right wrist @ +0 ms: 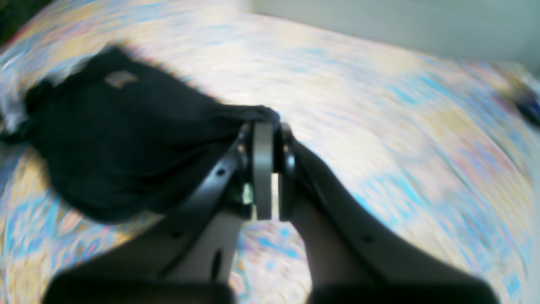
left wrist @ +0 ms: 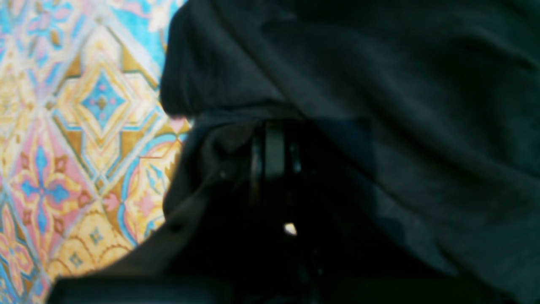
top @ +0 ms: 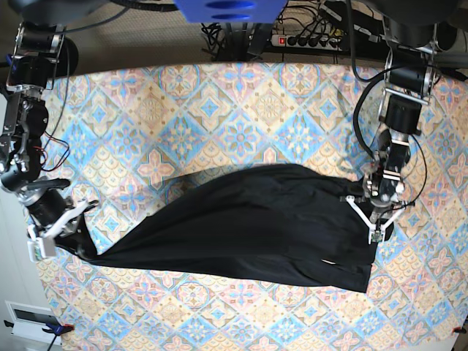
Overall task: Layout the t-shirt on the table in an organized manner, then fold the t-shirt properly
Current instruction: 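Swing the lifted shirt across the table with both grippers, then lay the shirt down and release it from both grippers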
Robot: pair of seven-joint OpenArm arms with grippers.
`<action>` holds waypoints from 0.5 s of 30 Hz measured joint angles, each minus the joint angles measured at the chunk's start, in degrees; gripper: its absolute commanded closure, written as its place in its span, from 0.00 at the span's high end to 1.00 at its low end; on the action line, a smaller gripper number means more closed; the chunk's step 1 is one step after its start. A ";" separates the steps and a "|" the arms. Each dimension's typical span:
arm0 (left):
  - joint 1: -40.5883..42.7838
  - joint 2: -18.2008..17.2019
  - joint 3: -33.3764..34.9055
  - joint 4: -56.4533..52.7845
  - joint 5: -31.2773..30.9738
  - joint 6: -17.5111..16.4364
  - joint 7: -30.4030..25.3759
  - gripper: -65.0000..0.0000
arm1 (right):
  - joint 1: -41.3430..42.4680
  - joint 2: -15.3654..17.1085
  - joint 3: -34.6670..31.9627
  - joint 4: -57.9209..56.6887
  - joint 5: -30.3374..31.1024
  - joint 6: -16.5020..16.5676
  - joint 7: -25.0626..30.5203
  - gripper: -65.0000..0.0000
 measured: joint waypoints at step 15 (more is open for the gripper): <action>-3.08 3.65 -4.00 8.66 0.85 0.15 8.04 0.00 | -4.11 0.57 0.35 4.02 1.55 0.70 -0.44 0.00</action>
